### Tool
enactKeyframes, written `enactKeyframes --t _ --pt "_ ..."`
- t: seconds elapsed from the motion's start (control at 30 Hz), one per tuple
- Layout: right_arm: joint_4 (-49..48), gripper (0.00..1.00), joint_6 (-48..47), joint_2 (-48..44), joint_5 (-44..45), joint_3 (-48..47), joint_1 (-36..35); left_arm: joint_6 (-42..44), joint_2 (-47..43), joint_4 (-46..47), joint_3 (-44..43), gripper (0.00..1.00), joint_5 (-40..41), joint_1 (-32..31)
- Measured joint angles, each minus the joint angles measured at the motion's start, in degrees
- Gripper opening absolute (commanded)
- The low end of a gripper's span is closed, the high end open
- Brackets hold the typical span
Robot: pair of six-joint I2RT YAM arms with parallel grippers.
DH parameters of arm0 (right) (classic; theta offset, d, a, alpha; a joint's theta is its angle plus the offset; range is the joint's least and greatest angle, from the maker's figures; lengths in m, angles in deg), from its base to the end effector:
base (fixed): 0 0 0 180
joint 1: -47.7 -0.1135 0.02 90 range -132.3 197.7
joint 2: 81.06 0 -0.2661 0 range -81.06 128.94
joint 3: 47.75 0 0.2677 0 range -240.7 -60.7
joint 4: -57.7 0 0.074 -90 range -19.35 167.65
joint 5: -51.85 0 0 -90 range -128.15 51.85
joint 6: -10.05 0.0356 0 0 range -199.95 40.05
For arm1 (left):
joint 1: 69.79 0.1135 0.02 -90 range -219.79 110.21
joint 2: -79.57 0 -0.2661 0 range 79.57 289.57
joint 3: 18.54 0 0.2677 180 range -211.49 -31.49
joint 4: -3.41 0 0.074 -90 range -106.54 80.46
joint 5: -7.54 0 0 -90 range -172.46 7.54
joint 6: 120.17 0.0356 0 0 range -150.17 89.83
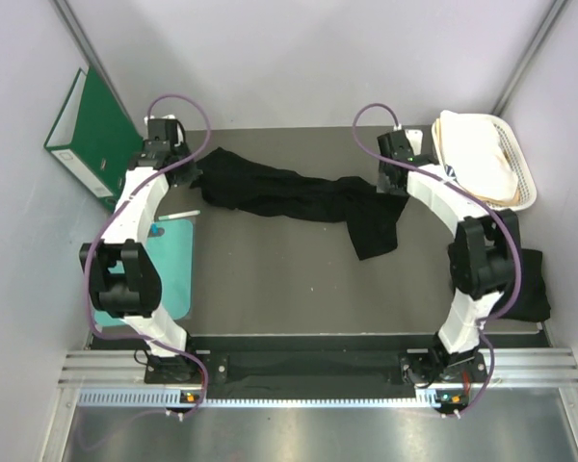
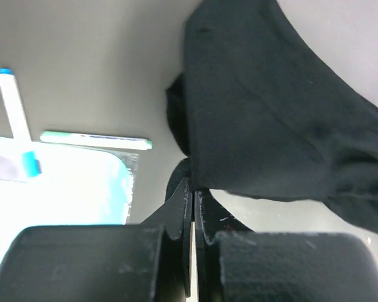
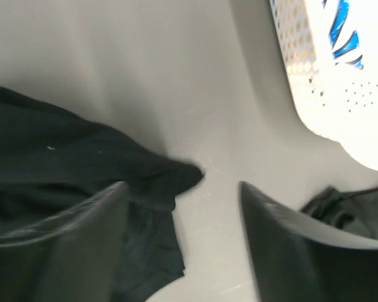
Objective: Fold and stack the t-shirts
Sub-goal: Flatten out the tshirt
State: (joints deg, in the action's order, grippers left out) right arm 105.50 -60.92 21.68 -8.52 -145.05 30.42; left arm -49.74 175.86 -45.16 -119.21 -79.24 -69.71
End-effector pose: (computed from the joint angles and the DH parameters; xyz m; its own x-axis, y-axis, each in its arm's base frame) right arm 0.3948 0.1044 0.2636 -0.7152 0.0743 -0.6949 0.2724 0.9453 -0.1793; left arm 0.3946 0.0026 0.3221 -0.6428 -0.3353 -0.6887 -0.2727 0.9404 -0.2033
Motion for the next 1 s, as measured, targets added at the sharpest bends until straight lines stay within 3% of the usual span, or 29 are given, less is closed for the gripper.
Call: enactKeyframes --t 0.07,0.23,0.4,0.53,0.67,1.0 --pt "1.27 0.98 0.46 2.89 0.61 -0.13 0.22 0.04 0.15 -0.04 0.35 0.0 -0.98 -0.2" --pt "2.45 0.94 0.63 3.02 -0.63 -0.17 0.15 0.22 1.22 -0.39 1.6 0.0 -3.56 -0.39" --pt "0.68 0.86 3.48 -1.09 -5.92 1.44 0.61 0.26 1.27 -0.46 3.13 0.0 -4.68 -0.39" --pt "-3.17 0.79 8.61 -6.56 -13.0 9.07 3.76 0.44 1.38 -0.44 3.76 0.0 -5.4 -0.39" --pt "-5.81 0.57 13.25 -9.6 -19.74 17.25 8.48 0.63 1.38 -0.39 4.2 0.0 -5.95 -0.39" --pt "-10.29 0.5 16.65 -9.22 -27.78 21.64 8.72 0.7 1.6 -0.39 4.98 0.0 -7.08 -0.39"
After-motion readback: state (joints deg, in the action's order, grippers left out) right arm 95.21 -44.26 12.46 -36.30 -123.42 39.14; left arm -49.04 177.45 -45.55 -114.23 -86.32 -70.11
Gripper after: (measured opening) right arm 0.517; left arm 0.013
